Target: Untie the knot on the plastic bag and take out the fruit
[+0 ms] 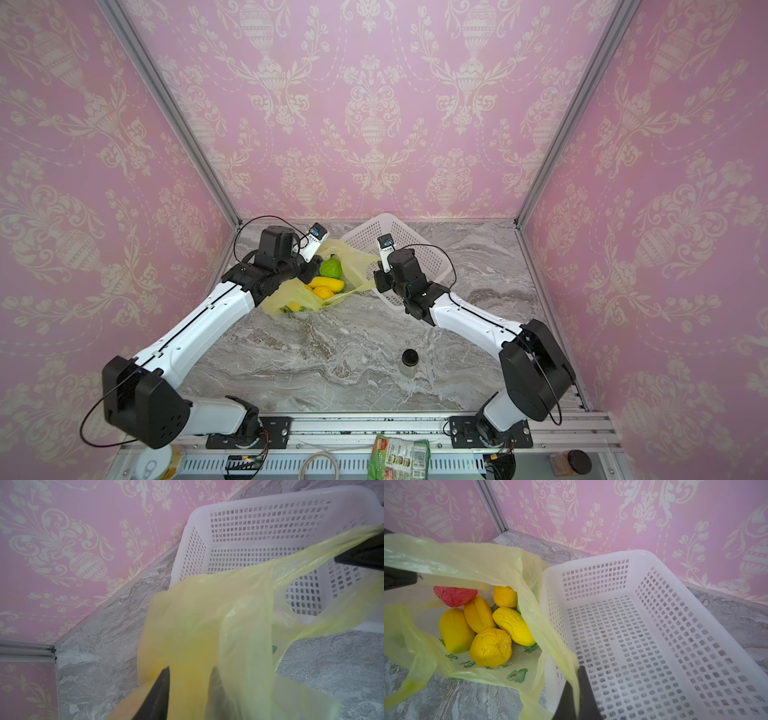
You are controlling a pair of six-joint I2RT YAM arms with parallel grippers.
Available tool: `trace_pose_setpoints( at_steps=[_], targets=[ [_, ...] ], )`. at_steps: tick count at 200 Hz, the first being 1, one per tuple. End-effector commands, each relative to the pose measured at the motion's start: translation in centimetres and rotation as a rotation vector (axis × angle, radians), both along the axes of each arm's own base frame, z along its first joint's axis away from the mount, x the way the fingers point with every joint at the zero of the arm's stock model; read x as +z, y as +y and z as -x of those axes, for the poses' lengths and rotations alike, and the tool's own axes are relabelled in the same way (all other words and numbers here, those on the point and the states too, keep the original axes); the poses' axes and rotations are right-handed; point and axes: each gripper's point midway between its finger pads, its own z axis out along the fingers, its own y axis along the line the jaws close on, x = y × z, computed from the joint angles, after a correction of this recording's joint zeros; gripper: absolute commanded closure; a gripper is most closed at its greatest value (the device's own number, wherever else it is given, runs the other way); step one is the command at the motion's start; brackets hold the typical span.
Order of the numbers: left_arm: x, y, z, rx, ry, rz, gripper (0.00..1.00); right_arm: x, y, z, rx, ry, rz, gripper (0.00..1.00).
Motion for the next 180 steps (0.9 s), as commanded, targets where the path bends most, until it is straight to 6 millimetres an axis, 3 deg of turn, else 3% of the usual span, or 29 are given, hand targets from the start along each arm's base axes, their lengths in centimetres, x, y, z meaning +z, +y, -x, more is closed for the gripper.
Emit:
trace_pose_setpoints(
  at_steps=[1,17,38,47,68,87,110,150,171,173,180],
  targets=[
    [0.0,0.8,-0.2,0.020,0.032,-0.027,1.00,2.2,-0.5,0.6,0.003,-0.068,-0.042,0.66],
    [0.4,0.6,0.0,0.012,0.027,-0.007,1.00,3.4,0.2,2.6,0.107,-0.127,-0.059,0.39],
    [1.1,0.5,0.1,0.004,0.008,0.012,1.00,5.3,1.3,6.9,0.240,-0.260,-0.058,0.26],
    [1.3,0.4,0.2,0.002,0.003,0.019,1.00,6.0,2.0,9.0,0.314,-0.318,-0.061,0.28],
    [1.4,0.2,0.3,-0.008,0.006,0.030,1.00,6.7,4.3,13.8,0.539,-0.386,-0.071,0.44],
    [1.4,0.2,0.4,-0.008,0.005,0.031,1.00,6.2,6.2,15.8,0.659,-0.375,-0.071,0.56],
    [1.6,0.2,0.4,-0.011,0.001,0.030,1.00,4.5,8.4,14.8,0.712,-0.275,-0.019,0.64],
    [2.1,0.2,0.7,-0.018,-0.014,0.037,1.00,-1.5,11.5,9.0,0.620,-0.080,0.180,0.78],
    [2.3,0.2,0.7,-0.017,-0.023,0.037,1.00,-4.8,12.3,7.1,0.591,-0.028,0.259,0.79],
    [2.3,0.2,0.7,-0.016,-0.022,0.038,1.00,-4.0,12.7,6.6,0.585,-0.043,0.254,0.79],
    [2.4,0.2,0.7,-0.019,-0.023,0.042,1.00,-4.6,13.1,6.0,0.580,-0.035,0.272,0.79]
  ],
)
